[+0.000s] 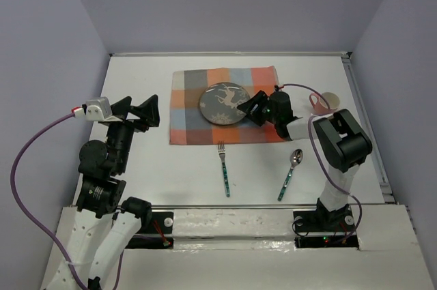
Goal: Set the dinner table for one person
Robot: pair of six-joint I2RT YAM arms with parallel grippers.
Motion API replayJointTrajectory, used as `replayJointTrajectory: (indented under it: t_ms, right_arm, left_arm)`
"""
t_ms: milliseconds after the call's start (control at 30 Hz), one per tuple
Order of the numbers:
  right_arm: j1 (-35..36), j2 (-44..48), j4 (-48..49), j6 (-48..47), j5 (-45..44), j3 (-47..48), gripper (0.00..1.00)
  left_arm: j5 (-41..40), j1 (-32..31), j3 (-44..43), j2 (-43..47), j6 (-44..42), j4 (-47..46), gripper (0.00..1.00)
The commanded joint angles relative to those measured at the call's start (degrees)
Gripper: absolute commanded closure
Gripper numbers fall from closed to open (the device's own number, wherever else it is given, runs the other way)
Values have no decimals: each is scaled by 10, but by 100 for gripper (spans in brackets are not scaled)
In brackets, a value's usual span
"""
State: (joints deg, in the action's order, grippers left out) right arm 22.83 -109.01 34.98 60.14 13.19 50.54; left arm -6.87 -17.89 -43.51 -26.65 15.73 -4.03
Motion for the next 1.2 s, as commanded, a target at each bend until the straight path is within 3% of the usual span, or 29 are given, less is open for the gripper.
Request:
replayJointTrajectory:
  t_ms: [0, 333, 433, 567, 833, 1167]
  right_arm:
    - [-3, 68, -36, -68, -23, -19, 30]
    - [29, 176, -161, -171, -12, -82, 26]
    - [94, 221, -222, -204, -47, -99, 29]
    - [239, 245, -335, -217, -168, -98, 36]
    - [373, 198, -445, -186, -288, -46, 48]
    - [444, 105, -529, -185, -359, 57, 57]
  left_arm:
    - [7, 1, 4, 6, 1, -32, 1]
    - [6, 0, 4, 9, 3, -32, 1]
    - [5, 0, 4, 12, 2, -33, 1]
    - [6, -2, 5, 11, 3, -34, 1]
    - [7, -3, 4, 8, 4, -34, 1]
    - [7, -6, 5, 14, 4, -34, 1]
